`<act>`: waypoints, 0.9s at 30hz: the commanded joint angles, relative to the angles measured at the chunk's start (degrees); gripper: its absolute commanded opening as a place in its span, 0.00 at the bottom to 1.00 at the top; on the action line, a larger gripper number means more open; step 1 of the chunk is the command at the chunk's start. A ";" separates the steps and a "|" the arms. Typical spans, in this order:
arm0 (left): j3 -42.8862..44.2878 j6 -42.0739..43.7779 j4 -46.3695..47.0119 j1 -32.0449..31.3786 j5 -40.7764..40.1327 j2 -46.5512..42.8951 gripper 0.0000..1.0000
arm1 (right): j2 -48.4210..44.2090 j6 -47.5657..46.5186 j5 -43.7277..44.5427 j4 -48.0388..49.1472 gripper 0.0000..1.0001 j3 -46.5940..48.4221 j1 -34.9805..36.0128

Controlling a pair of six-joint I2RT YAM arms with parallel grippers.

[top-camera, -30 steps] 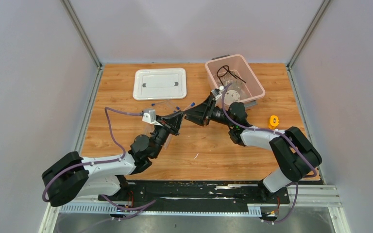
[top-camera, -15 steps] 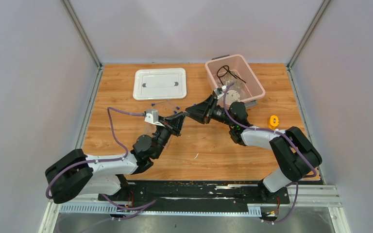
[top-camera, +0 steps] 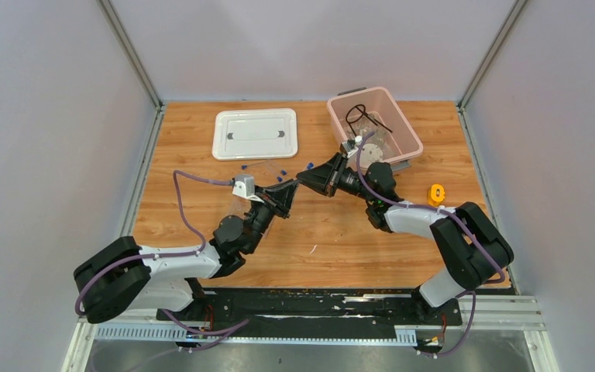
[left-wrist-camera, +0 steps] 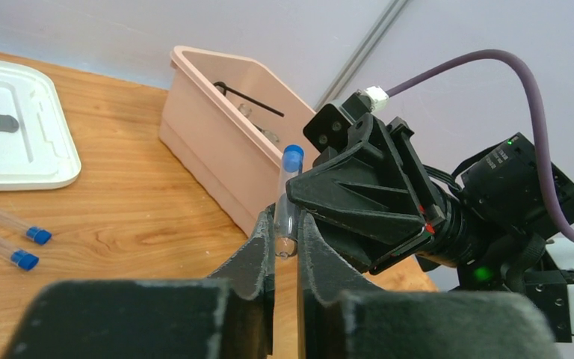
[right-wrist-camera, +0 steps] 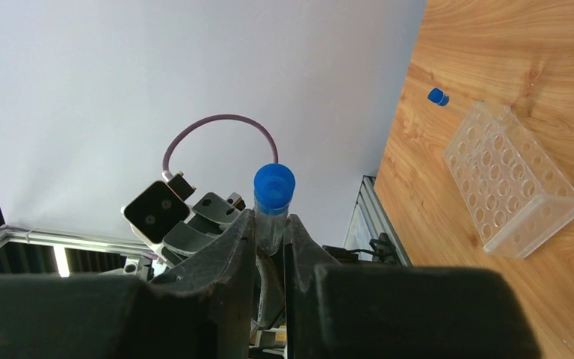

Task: Organize the chemistry lab equipment
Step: Insert the test tube into the slot of the test tube rack.

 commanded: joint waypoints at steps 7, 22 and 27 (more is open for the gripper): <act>-0.55 4.53 -5.59 -0.51 5.42 -6.65 0.60 | 0.81 -7.97 -1.27 0.02 0.00 1.94 -1.30; 8.46 10.39 -51.03 4.23 15.36 -32.15 1.00 | 2.26 -76.72 -35.30 -50.94 0.00 26.96 -1.04; 9.12 1.41 -49.09 11.65 31.03 -33.19 1.00 | -0.57 -93.09 -33.95 -63.42 0.00 29.01 0.66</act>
